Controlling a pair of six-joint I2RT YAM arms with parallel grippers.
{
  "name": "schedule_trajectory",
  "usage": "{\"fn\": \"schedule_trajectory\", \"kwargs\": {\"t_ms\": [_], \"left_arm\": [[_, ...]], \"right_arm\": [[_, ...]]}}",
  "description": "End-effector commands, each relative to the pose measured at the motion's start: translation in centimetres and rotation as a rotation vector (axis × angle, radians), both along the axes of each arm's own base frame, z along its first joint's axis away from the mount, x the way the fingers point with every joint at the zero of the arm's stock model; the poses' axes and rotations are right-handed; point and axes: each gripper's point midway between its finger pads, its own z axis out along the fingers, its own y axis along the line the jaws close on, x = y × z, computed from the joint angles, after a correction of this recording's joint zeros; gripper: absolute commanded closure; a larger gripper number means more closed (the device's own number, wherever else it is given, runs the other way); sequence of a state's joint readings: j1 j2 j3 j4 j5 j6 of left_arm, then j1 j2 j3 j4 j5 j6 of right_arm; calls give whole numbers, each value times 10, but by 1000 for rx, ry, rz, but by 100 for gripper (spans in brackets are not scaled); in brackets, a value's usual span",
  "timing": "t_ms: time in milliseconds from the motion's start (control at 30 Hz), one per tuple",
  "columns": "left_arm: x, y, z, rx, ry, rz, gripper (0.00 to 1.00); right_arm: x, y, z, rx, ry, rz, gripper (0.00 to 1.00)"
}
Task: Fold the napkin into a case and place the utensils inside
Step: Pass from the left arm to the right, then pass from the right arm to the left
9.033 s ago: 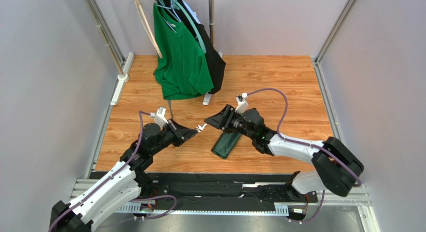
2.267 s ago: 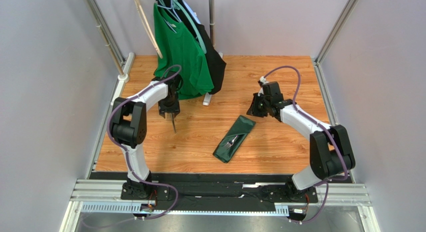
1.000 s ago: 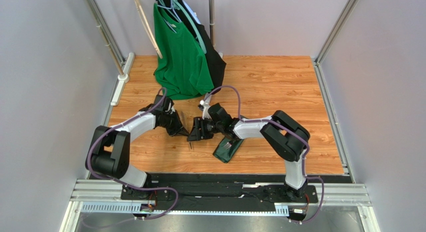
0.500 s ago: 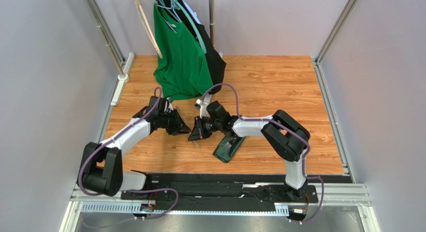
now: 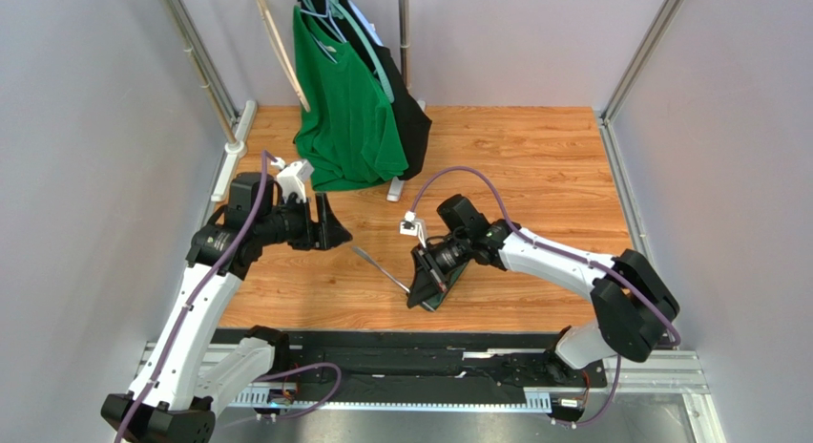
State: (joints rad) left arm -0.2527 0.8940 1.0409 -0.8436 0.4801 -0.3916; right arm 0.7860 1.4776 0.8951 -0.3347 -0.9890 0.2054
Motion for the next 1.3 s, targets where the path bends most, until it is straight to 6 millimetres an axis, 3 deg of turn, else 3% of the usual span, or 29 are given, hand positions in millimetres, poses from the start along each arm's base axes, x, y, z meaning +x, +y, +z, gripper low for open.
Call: {"fn": "schedule_trajectory", "kwargs": {"t_ms": [0, 133, 200, 267, 400, 533, 667, 967, 1000, 1067, 1267], "left_arm": [[-34, -9, -8, -28, 59, -164, 23], [-54, -26, -1, -141, 66, -294, 21], [-66, -36, 8, -221, 69, -379, 26], [-71, -41, 11, -274, 71, -419, 32], [-91, -52, 25, -427, 71, -520, 33], [-98, -53, 24, -470, 90, -553, 34], [-102, -54, 22, -491, 85, -574, 46], [-112, -56, 18, -528, 120, -599, 55], [-112, -56, 18, -529, 126, -600, 57], [-112, -57, 18, -529, 121, -603, 73], [-106, -60, 16, -524, 141, -593, 94]], "right_arm": [[-55, -19, 36, 93, 90, 187, 100], [-72, -33, 51, 138, 115, 211, 100], [-75, -32, 63, 184, 100, 229, 100], [-76, -34, 62, 167, 110, 229, 100], [-82, -35, 64, 176, 134, 260, 100], [-84, -34, 62, 172, 140, 264, 100], [-84, -34, 61, 171, 145, 267, 100], [-83, -33, 61, 172, 152, 274, 100], [-83, -33, 60, 172, 156, 278, 100], [-84, -33, 61, 172, 162, 281, 100], [-82, -32, 62, 171, 155, 274, 100]]}}
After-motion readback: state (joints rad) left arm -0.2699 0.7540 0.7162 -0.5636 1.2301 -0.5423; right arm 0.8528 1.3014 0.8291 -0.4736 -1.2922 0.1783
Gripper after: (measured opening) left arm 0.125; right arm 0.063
